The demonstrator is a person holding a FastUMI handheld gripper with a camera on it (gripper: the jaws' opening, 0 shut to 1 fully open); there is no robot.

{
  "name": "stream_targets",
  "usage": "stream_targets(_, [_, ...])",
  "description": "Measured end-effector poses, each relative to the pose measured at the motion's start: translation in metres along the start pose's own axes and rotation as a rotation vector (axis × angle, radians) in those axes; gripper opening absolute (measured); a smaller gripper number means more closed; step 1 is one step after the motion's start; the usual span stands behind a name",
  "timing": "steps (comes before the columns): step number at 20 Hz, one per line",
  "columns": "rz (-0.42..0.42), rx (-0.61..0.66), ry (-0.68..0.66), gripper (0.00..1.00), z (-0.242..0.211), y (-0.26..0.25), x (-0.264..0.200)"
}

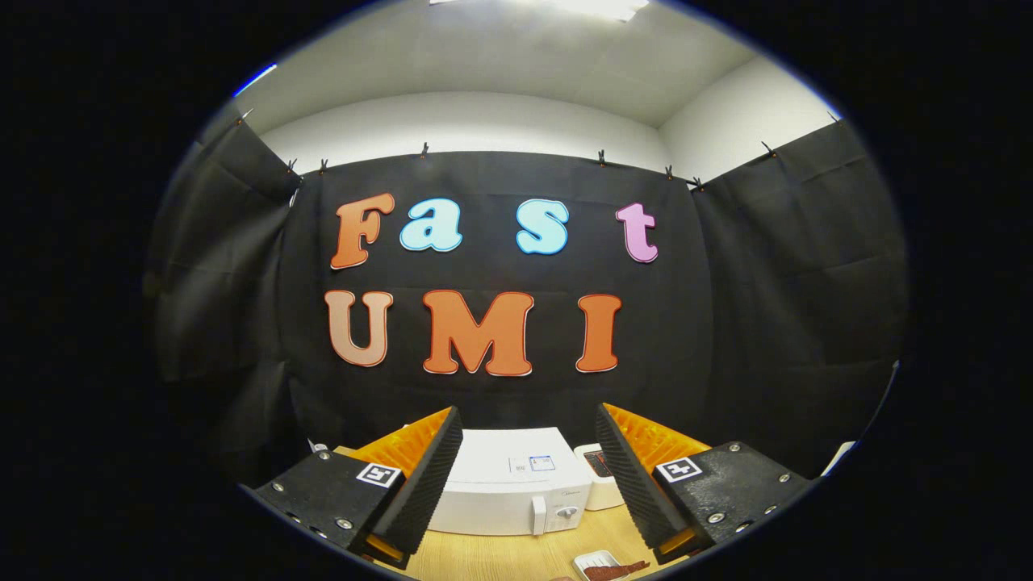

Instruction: Open the microwave, put the food inside, and close the microwave door.

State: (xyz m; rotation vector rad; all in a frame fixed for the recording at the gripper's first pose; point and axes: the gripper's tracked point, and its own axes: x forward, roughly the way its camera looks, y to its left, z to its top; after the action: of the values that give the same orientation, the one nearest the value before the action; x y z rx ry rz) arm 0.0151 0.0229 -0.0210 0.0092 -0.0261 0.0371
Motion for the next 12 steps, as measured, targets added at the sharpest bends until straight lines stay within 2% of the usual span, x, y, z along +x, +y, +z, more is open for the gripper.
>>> stream_targets(6, [-0.024,-0.003,0.001,0.99,-0.024,-0.004,0.017])
stream_targets(9, [0.000,0.037,0.046,0.99,-0.055,0.000,0.028])
stream_targets(12, [-0.013,0.036,0.068,0.99,-0.084,-0.009,0.040])
